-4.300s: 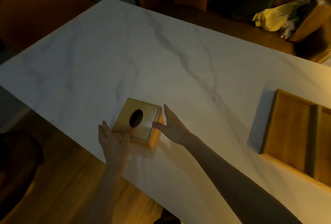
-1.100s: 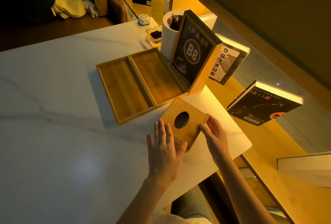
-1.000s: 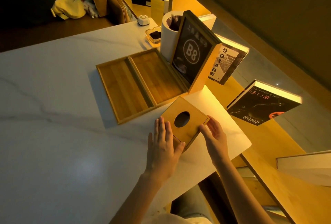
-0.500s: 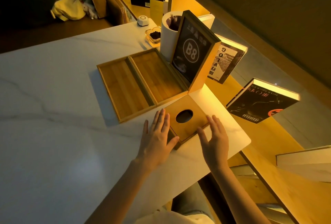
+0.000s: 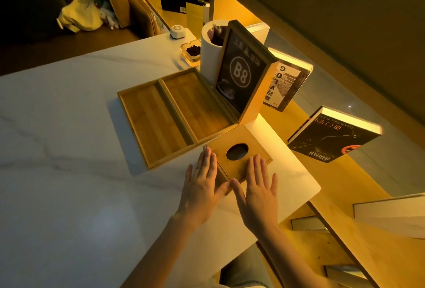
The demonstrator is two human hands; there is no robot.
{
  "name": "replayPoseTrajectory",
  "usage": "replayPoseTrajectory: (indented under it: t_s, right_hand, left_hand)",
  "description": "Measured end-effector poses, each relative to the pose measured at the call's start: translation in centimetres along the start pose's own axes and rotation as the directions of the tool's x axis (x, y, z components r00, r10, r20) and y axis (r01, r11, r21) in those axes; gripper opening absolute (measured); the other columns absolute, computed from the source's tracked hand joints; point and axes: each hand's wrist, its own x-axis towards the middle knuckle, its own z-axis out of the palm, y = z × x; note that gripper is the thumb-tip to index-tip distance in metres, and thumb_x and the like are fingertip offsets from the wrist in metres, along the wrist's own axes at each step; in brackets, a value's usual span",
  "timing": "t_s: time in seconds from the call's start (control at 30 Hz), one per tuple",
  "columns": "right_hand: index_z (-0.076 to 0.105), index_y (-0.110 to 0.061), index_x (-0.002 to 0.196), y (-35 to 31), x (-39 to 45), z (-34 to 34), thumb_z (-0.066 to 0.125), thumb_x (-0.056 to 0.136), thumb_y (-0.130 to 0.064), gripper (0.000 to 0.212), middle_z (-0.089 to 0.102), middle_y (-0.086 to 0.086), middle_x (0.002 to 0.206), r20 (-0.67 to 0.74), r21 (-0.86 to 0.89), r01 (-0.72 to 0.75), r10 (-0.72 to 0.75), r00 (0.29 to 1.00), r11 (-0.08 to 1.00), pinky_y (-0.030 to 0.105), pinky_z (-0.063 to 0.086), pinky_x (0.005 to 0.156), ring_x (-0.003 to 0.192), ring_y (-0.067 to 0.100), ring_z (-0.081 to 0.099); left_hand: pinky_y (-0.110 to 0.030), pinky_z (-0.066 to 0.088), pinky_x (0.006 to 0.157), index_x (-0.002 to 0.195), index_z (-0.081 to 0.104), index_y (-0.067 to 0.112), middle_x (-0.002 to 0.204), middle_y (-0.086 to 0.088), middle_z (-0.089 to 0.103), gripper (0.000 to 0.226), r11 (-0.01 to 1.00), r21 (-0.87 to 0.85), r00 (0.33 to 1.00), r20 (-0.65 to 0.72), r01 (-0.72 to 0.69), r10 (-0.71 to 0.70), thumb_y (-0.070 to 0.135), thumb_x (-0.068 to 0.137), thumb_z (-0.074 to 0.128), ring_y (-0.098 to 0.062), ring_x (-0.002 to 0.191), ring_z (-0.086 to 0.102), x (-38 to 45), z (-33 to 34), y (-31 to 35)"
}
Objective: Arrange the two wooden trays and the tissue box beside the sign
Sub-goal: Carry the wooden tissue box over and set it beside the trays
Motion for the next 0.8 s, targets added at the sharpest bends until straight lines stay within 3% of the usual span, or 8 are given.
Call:
replayPoseTrajectory:
  t_s: [0.07,0.17,0.37,0.6,0.8]
  right_hand:
    - [-0.017,-0.027,0.136,0.2,0.8,-0.1,0.001,0.077,-0.068,0.074,-0.019,-0.009,0.146,-0.012,0.008,-0.014,0.014,1.000,1.000,0.037,-0.017,0.110,0.137,0.014,-0.022]
    - [-0.017,-0.027,0.135,0.6,1.9,-0.4,-0.002,0.075,-0.068,0.074,-0.020,-0.009,0.146,-0.009,-0.005,-0.025,0.025,1.000,1.000,0.036,-0.017,0.110,0.136,0.013,-0.023]
    - [-0.013,-0.027,0.136,1.7,3.7,-1.3,0.000,0.076,-0.067,0.074,-0.016,-0.009,0.147,-0.036,0.033,-0.045,0.046,0.998,0.998,0.038,-0.015,0.112,0.138,0.013,-0.018]
    - [-0.014,-0.028,0.135,3.4,6.1,-2.2,0.016,0.083,-0.060,0.068,-0.015,-0.008,0.148,-0.031,0.046,-0.063,0.064,0.997,0.997,0.039,-0.013,0.112,0.137,0.011,-0.017]
    - [-0.002,-0.022,0.143,4.8,7.6,-3.0,0.021,0.087,-0.059,0.072,-0.003,-0.001,0.156,-0.042,0.037,-0.064,0.065,0.997,0.997,0.039,-0.013,0.111,0.136,0.009,-0.017]
  left_hand:
    - [-0.036,0.003,0.114,0.127,-0.022,0.026,0.141,0.003,-0.024,0.075,1.000,0.011,1.000,0.014,-0.010,0.009,0.068,0.076,0.014,-0.013,0.133,-0.017,1.0,-0.3,0.3]
    - [-0.037,0.005,0.115,0.126,-0.023,0.025,0.140,0.004,-0.025,0.074,0.999,0.031,0.999,0.035,-0.031,0.030,0.059,0.082,0.025,-0.011,0.131,-0.018,2.3,-0.5,0.7]
    - [-0.038,0.004,0.114,0.139,-0.013,0.019,0.140,0.004,-0.025,0.078,0.999,0.014,0.997,0.063,-0.052,0.051,0.056,0.085,0.030,-0.011,0.130,-0.019,5.0,-0.3,1.7]
    - [-0.040,0.003,0.115,0.140,-0.009,0.016,0.154,-0.006,-0.011,0.078,0.998,0.010,0.994,0.091,-0.062,0.060,0.053,0.086,0.033,-0.018,0.138,-0.013,7.7,-0.3,3.5]
    - [-0.042,0.004,0.115,0.140,-0.008,0.015,0.154,-0.007,-0.010,0.077,0.998,0.003,0.992,0.107,-0.068,0.068,0.052,0.086,0.033,-0.022,0.141,-0.008,9.5,-0.2,4.9]
